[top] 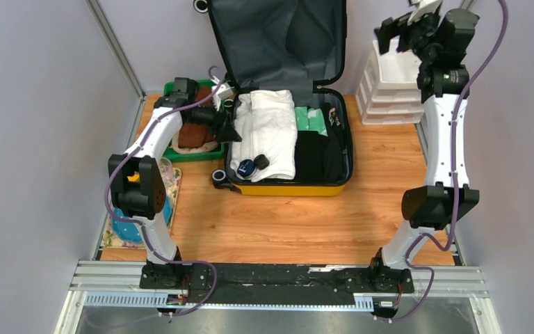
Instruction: Open, take out, and arrange the luggage
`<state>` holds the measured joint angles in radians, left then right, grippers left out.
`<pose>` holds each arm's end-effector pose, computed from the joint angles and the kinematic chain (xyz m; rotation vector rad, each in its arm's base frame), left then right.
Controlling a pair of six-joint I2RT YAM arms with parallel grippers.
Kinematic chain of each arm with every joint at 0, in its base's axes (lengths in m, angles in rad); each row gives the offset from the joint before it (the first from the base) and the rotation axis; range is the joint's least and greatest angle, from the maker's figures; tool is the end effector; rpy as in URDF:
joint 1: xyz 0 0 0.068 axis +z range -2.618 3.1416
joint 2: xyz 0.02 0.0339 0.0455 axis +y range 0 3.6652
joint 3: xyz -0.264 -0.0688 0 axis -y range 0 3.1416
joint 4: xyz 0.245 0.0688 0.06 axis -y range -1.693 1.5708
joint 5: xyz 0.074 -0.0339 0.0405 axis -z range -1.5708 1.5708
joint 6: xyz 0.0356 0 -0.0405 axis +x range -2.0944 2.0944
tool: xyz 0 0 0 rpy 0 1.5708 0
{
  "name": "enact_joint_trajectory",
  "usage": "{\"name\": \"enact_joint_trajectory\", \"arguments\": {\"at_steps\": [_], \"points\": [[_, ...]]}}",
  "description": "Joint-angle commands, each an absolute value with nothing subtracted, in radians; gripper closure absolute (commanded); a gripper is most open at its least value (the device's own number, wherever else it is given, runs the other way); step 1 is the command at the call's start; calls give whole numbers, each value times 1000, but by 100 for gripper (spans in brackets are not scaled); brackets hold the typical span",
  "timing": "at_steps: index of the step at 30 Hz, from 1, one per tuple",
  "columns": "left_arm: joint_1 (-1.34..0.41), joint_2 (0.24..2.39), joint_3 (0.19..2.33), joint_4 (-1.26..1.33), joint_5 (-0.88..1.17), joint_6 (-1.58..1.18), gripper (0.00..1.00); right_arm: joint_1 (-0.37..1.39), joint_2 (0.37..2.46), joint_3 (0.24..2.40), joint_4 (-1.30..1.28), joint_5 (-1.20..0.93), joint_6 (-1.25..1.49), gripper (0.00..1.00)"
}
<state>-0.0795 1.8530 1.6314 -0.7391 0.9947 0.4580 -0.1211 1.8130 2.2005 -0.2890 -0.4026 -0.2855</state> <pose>0.3956 -0.0615 0.2952 0.9367 1.9998 -1.0317 0.3925 -0.0337 0.5284 -0.4427 1.4125 -0.0332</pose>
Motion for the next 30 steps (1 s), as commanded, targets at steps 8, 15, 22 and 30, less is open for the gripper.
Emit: {"name": "enact_joint_trajectory", "arguments": {"at_steps": [8, 15, 22, 30], "points": [[-45, 1743, 1462, -537, 1041, 253, 16, 239, 1865, 2115, -1187, -502, -714, 9], [138, 1640, 1278, -301, 1036, -17, 17, 495, 2146, 2455, -1478, -472, -836, 10], [167, 1534, 1166, -321, 965, 54, 17, 633, 2250, 2435, -1454, -443, -752, 14], [178, 1509, 1155, -350, 962, 106, 17, 657, 2351, 2448, -1411, -410, -638, 15]]}}
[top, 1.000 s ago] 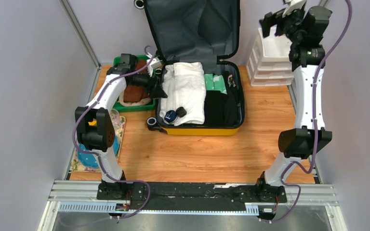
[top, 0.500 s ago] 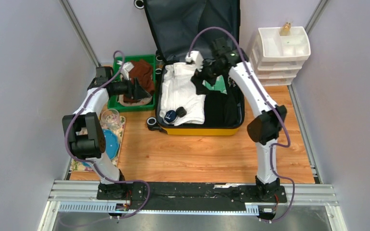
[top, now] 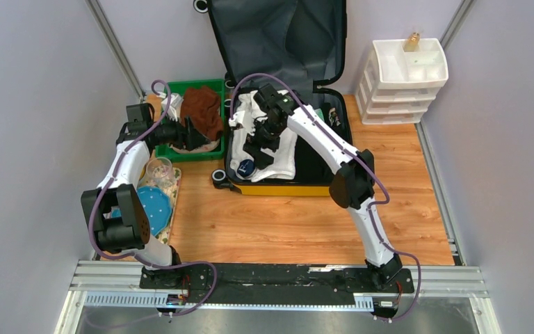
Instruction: Open, take out, and arrange the luggage
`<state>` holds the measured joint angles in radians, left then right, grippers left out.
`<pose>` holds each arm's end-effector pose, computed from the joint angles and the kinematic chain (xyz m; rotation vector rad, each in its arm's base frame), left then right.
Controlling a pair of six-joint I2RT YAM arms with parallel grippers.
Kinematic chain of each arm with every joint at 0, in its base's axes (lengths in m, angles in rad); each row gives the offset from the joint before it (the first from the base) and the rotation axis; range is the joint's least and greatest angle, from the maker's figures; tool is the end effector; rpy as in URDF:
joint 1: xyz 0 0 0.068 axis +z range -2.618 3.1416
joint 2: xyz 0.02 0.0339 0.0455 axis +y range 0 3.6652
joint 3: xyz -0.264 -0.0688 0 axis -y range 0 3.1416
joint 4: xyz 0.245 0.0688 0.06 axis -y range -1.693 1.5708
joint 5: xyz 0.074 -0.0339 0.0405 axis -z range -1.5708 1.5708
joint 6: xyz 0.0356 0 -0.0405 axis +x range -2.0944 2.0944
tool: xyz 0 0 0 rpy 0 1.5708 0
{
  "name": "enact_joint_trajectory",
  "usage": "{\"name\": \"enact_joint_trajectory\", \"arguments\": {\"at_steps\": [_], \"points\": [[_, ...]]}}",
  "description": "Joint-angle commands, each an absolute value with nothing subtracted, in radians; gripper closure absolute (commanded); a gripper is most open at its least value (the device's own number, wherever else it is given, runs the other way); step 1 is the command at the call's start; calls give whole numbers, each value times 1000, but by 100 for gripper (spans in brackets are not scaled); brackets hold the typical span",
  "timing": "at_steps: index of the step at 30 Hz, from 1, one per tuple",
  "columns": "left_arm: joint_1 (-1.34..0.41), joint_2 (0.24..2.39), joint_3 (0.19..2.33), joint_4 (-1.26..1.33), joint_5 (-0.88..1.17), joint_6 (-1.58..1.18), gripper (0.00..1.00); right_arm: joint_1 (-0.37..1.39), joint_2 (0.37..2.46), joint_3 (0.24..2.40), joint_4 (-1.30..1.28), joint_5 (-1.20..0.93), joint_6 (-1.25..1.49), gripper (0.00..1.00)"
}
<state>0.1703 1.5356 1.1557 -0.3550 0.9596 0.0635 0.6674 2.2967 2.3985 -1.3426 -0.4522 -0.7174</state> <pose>0.3307 0.0273 0.2789 0.3627 2.0668 -0.9507 0.3574 0.3014 0.2952 -1.8287 2.0406 0.6183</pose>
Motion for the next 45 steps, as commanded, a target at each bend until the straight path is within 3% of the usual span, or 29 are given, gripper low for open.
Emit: {"name": "enact_joint_trajectory", "arguments": {"at_steps": [1, 23, 35, 41, 42, 45], "points": [[179, 1511, 1157, -351, 962, 107, 17, 657, 2364, 2445, -1404, -391, -629, 14], [187, 1516, 1124, -327, 977, 91, 18, 667, 2378, 2358, -1229, -377, -534, 22], [187, 1514, 1121, -330, 969, 92, 18, 670, 2378, 2382, -1181, -393, -512, 51], [187, 1520, 1127, -321, 971, 78, 18, 657, 2304, 2364, -1148, -416, -515, 76], [187, 1522, 1129, -318, 973, 75, 18, 649, 2269, 2356, -1131, -422, -508, 88], [187, 1528, 1138, -316, 976, 71, 18, 600, 2197, 2329, -1042, -442, -445, 95]]}}
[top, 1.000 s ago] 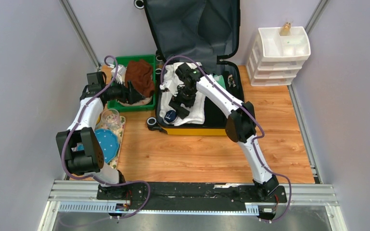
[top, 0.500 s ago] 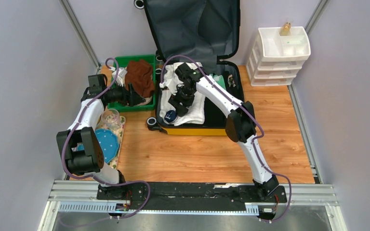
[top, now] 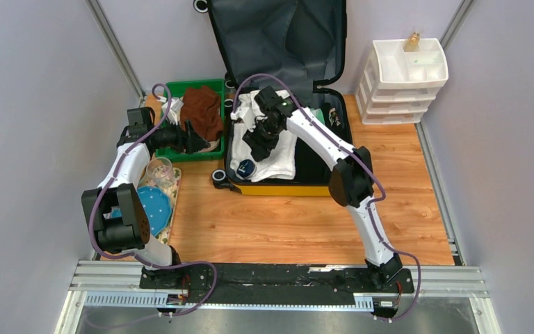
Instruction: Open, take out, and arrange the luggage
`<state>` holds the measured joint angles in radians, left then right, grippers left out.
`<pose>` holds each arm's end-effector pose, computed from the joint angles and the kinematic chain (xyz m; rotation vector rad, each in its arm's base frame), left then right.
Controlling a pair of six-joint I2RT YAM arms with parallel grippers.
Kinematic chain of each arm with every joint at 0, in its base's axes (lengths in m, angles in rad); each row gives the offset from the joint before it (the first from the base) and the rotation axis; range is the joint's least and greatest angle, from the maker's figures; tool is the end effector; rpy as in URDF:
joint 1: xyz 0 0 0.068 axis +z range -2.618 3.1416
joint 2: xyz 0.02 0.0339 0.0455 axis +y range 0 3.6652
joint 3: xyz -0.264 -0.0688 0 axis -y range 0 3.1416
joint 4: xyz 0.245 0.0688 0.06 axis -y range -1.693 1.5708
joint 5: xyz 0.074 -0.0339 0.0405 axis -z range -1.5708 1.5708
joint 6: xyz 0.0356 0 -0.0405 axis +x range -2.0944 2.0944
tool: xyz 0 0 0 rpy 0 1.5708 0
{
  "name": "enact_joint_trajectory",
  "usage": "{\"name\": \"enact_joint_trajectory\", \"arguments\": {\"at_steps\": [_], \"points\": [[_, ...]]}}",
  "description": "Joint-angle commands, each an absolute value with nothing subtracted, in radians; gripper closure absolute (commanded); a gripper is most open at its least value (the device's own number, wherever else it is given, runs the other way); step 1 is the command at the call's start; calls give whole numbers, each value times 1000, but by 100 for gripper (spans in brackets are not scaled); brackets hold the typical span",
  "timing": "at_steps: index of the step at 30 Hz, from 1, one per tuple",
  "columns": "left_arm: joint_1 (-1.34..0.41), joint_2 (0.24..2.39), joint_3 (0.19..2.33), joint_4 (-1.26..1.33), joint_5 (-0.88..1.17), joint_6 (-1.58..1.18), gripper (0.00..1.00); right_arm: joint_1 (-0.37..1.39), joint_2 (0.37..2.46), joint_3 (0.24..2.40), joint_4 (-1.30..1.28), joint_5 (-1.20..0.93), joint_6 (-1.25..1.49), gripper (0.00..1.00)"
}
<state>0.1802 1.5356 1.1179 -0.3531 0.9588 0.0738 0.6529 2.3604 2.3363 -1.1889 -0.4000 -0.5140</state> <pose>0.3267 0.0299 0.2670 0.3444 2.0920 -0.9569 0.3818 0.3094 0.2534 -1.6019 2.2434 0.5916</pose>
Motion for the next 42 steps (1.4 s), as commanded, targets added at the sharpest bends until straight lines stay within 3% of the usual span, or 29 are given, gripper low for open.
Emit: {"name": "enact_joint_trajectory", "arguments": {"at_steps": [1, 7, 12, 20, 42], "points": [[187, 1531, 1140, -316, 980, 69, 18, 583, 2181, 2332, -1023, -454, -430, 95], [186, 1551, 1166, -310, 1006, 52, 19, 388, 2039, 2322, -790, -472, -243, 98], [186, 1562, 1183, -314, 1015, 46, 18, 135, 1968, 2309, -504, -361, -128, 100], [186, 1597, 1212, -325, 1017, 38, 15, -149, 2057, 2407, -328, -256, -84, 100], [186, 1638, 1264, -357, 991, 35, 13, -169, 2322, 2448, -166, -144, -166, 100]]}}
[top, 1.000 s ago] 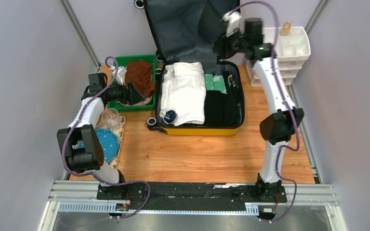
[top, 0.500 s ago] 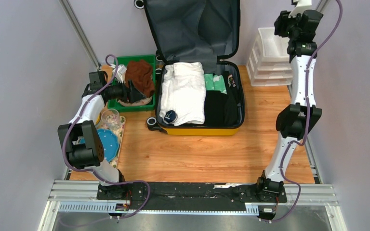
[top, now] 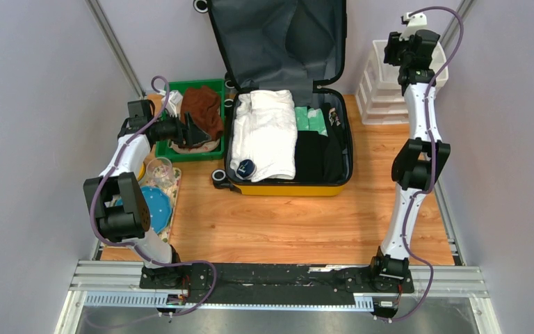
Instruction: Open, take out, and arrange the luggage
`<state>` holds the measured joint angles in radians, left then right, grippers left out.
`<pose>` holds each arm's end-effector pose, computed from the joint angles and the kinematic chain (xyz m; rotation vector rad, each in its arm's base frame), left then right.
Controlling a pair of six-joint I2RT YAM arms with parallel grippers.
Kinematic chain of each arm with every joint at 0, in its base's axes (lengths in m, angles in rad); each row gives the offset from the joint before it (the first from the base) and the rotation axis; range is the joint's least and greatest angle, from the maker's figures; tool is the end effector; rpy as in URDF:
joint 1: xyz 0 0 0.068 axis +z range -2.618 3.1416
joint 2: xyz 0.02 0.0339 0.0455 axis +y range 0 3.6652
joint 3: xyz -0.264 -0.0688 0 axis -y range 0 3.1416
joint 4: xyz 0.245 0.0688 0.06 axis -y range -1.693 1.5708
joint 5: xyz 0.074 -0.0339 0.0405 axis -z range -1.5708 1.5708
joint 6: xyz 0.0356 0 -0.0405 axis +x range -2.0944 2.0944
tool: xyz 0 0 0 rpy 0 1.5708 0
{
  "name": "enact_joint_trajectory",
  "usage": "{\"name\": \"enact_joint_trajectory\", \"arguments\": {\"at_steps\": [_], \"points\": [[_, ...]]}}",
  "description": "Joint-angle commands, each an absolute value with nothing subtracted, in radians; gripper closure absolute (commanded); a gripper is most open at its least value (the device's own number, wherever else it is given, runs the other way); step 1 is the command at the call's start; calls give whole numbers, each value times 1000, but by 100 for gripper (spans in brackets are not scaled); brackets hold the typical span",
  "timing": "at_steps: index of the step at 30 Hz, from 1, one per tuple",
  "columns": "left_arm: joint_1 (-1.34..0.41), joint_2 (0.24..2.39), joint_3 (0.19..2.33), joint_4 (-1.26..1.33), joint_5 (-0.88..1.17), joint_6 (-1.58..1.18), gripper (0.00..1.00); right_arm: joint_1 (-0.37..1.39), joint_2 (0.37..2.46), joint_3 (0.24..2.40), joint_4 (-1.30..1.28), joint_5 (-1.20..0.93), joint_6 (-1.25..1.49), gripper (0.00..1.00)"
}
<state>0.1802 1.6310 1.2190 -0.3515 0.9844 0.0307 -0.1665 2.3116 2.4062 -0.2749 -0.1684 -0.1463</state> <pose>0.3517 0.0339 0.2691 0.3166 2.0894 -1.0058 0.5372 -0.0842 0.3716 -0.1052 1.7460 -0.0813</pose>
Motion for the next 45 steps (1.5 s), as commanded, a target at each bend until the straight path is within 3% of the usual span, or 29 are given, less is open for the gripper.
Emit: {"name": "enact_joint_trajectory", "arguments": {"at_steps": [1, 10, 14, 19, 32, 45], "points": [[186, 1646, 1273, -362, 992, 37, 13, -169, 2329, 2450, -160, -146, -164, 100], [186, 1657, 1293, -390, 991, 55, 13, -166, 2376, 2464, -124, -138, -158, 99], [184, 1663, 1301, -394, 991, 55, 13, -166, 2390, 2468, -120, -137, -156, 85], [186, 1672, 1305, -394, 988, 52, 13, -163, 2402, 2479, -130, -133, -156, 83], [186, 1677, 1304, -390, 980, 48, 12, -161, 2410, 2490, -130, -123, -160, 50], [186, 1675, 1302, -385, 983, 48, 12, -160, 2405, 2490, -121, -121, -153, 44]]}}
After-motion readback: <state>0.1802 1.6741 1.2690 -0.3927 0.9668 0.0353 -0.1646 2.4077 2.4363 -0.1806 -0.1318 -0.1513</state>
